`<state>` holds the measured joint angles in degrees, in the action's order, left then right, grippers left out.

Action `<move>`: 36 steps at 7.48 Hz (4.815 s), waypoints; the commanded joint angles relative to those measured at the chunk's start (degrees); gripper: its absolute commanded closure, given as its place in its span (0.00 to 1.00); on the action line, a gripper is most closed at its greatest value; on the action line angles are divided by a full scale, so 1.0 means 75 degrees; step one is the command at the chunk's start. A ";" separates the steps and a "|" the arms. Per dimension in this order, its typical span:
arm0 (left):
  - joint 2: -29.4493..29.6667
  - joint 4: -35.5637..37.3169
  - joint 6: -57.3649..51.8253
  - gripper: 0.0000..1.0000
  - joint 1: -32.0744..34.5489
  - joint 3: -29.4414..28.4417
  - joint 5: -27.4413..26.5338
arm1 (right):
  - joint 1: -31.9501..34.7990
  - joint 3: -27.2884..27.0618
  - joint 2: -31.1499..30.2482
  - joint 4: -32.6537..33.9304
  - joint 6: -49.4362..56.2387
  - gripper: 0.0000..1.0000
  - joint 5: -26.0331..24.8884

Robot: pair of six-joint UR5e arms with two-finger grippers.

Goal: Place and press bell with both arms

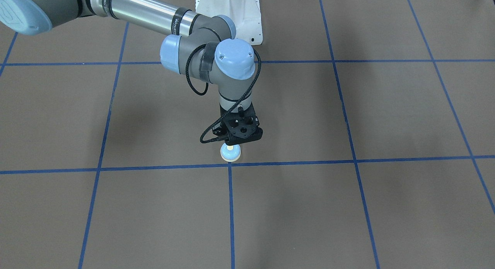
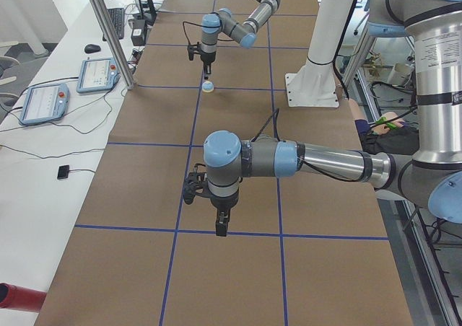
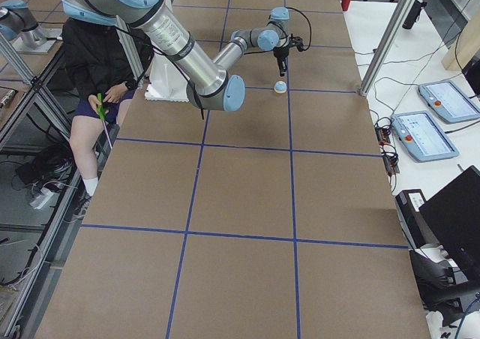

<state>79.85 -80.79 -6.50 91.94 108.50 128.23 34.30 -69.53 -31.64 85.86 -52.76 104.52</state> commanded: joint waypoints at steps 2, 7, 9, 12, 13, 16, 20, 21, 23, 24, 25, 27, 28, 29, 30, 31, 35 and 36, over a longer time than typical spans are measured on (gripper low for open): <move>-0.0005 -0.0009 0.0012 0.00 0.0000 0.0018 0.0000 | 0.0080 0.0316 0.0023 -0.0010 0.0202 1.00 0.0149; -0.0005 -0.0009 0.0012 0.00 0.0000 0.0018 0.0000 | 0.0056 0.0504 0.0023 -0.0348 0.0190 1.00 0.0348; -0.0005 -0.0009 0.0012 0.00 0.0000 0.0006 0.0000 | 0.0033 0.0563 0.0023 -0.0409 0.0190 1.00 0.0348; -0.0005 -0.0009 0.0000 0.00 0.0000 0.0006 0.0000 | -0.0002 0.0610 -0.0024 -0.0409 0.0202 1.00 0.0348; -0.0005 -0.0009 0.0000 0.00 0.0000 0.0006 0.0000 | -0.0014 0.0610 -0.0024 -0.0409 0.0202 1.00 0.0348; -0.0005 -0.0009 0.0000 0.00 0.0000 0.0006 0.0000 | -0.0014 0.0587 0.0023 -0.0409 0.0190 1.00 0.0348; -0.0005 -0.0009 0.0023 0.00 -0.0012 -0.0006 0.0000 | 0.0383 0.0294 0.0082 -0.0350 0.0225 0.84 0.0769; -0.0005 -0.0009 0.0023 0.00 -0.0012 -0.0006 0.0012 | 0.0570 0.0201 0.0012 -0.0339 0.0237 0.28 0.0840; -0.0005 -0.0171 0.0081 0.00 -0.0001 -0.0250 0.1094 | 0.1177 -0.0162 -0.0338 -0.0315 0.0365 0.01 0.1293; -0.0029 -0.0463 0.0453 0.00 0.0000 -0.0333 0.1380 | 0.1657 -0.0558 -0.0735 -0.0246 0.0737 0.01 0.1855; -0.0064 -0.0767 0.0724 0.00 0.0000 -0.0334 0.1348 | 0.2137 -0.1107 -0.1284 0.0057 0.1460 0.01 0.2150; -0.0345 -0.1342 0.0749 0.00 0.0000 -0.0299 0.1313 | 0.3191 -0.1743 -0.2210 0.0458 0.2879 0.01 0.2699; -0.0310 -0.1368 0.0750 0.00 0.0000 -0.0345 0.1382 | 0.3904 -0.1861 -0.2749 0.0447 0.3582 0.01 0.3458; -0.0229 -0.1357 0.0715 0.00 0.0000 -0.0288 0.1383 | 0.4515 -0.2106 -0.3427 0.0435 0.4111 0.01 0.3895; -0.0251 -0.1380 0.0680 0.00 0.0000 -0.0275 0.1383 | 0.4904 -0.2445 -0.4084 0.0400 0.4569 0.01 0.3888; -0.0275 -0.1380 0.0680 0.00 0.0011 -0.0229 0.1383 | 0.5314 -0.2738 -0.4751 0.0400 0.5478 0.00 0.3899; -0.0357 -0.1380 0.0680 0.00 0.0011 -0.0158 0.1289 | 0.6967 -0.3502 -0.7096 0.0341 0.7338 0.00 0.3911; -0.0357 -0.1368 0.0680 0.00 0.0011 -0.0135 0.1289 | 0.7191 -0.3805 -0.7763 0.0341 0.7455 0.00 0.3899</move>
<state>77.22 -91.12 -1.41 92.02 107.43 138.01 85.39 -95.69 -83.74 88.53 1.34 133.83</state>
